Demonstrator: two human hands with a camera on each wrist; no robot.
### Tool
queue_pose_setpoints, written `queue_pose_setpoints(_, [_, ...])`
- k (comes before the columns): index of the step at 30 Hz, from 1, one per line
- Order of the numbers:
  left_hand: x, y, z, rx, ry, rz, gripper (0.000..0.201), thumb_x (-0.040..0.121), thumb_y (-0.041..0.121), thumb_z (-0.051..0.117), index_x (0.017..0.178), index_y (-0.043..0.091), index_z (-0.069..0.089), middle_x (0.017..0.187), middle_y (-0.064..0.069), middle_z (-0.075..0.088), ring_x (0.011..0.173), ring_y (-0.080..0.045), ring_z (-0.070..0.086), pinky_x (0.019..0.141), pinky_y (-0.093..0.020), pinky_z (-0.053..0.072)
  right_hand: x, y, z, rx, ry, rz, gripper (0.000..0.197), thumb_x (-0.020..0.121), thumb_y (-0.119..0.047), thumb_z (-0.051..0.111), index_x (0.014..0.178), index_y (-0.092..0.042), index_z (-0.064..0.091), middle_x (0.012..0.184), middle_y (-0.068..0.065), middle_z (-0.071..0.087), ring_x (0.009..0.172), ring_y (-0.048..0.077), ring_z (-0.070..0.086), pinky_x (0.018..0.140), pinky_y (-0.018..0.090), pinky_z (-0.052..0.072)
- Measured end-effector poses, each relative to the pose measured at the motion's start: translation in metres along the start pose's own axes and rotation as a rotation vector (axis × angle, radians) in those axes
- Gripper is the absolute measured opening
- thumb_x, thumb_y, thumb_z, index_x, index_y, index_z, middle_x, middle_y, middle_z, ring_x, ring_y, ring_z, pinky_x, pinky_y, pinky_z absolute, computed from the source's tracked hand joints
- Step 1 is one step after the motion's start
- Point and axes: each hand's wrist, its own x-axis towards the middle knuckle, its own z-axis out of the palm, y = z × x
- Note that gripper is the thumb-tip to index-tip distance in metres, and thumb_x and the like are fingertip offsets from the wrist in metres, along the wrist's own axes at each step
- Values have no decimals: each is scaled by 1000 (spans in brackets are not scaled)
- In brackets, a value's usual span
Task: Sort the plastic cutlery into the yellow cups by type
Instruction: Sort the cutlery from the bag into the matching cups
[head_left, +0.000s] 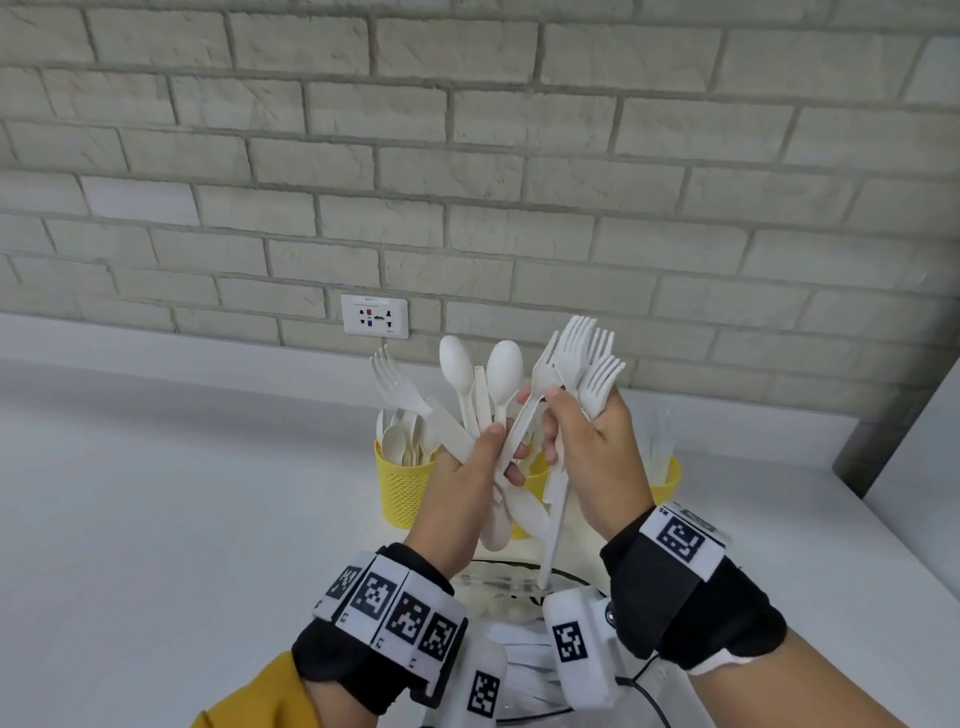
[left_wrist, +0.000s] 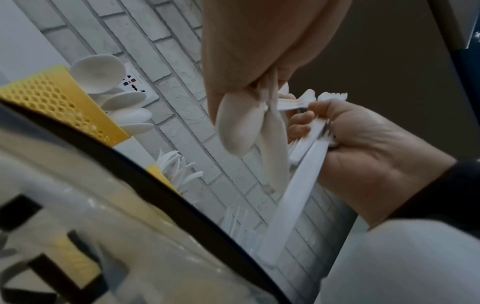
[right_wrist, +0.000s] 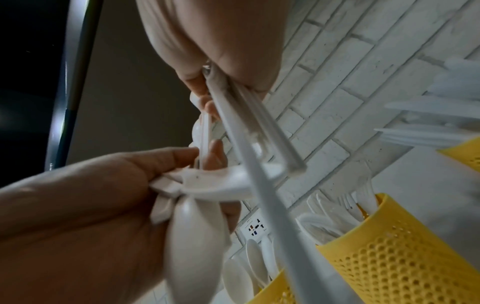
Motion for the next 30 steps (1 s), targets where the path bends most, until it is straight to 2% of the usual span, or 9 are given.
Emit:
queue_pose_setpoints(5, [-2,-6,4,73,-35,6,28,98,23,42,91,10,66,79,-10,68,68,-17,62,61,-29,51,-2,1,3,-98,-129,29,5,88,-10,59,86,-5,59,50,-7,55,39,4,48,44,24,42])
queue_pose_setpoints(9, [2,-6,-3,35,-13,-34,24,98,17,41,84,9,58,74,-3,62,62,-12,62,59,-23,46,15,-5,-9,-112,141,-73,22,90,-20,57,68,-19,58,63,-1,55,60,12,52,64,29,45])
queue_pose_setpoints(11, [4,-6,-7,44,23,-52,26,98,17,41,77,11,55,68,-3,57,57,-13,55,59,-24,44,21,-17,-14,-71,169,-155,25,92,-20,54,67,-21,56,62,-4,56,61,13,54,66,29,48])
queue_pose_setpoints(15, [9,-11,-5,316,62,44,31,97,18,43,68,10,50,58,-2,48,51,-13,45,58,-26,40,10,-42,-1,-51,-161,-150,15,79,-9,69,73,-19,60,51,-10,59,46,4,54,47,20,48])
queue_pose_setpoints(18, [6,-9,5,439,37,202,21,94,-2,38,79,9,48,62,4,45,54,-6,42,51,-12,37,0,-34,20,-278,-273,-123,29,66,-8,81,76,-26,61,68,-11,65,66,4,62,63,19,51])
queue_pose_setpoints(21, [9,-7,6,540,29,288,14,92,-2,39,90,8,48,64,6,46,57,-3,44,49,-12,37,1,-31,28,-260,-169,-106,19,73,-4,72,65,-16,59,51,-10,59,51,4,56,52,17,45])
queue_pose_setpoints(25, [18,-10,-11,685,-1,218,18,98,17,40,80,18,43,65,2,50,56,-14,47,56,-31,39,17,-54,18,-13,-25,-93,28,79,-3,66,57,-16,55,36,-9,49,33,3,42,39,16,37])
queue_pose_setpoints(27, [21,-11,-23,661,44,165,22,98,19,40,77,15,44,62,3,49,53,-13,46,54,-26,38,31,-64,6,59,68,-161,30,82,-6,64,57,-16,52,41,-9,47,37,8,42,40,17,38])
queue_pose_setpoints(30, [30,-7,-40,516,162,91,25,98,17,41,77,6,47,58,-2,48,44,-8,46,47,-14,38,57,-58,-14,118,202,-225,20,85,-10,63,68,-19,57,58,-15,57,53,-1,55,57,15,46])
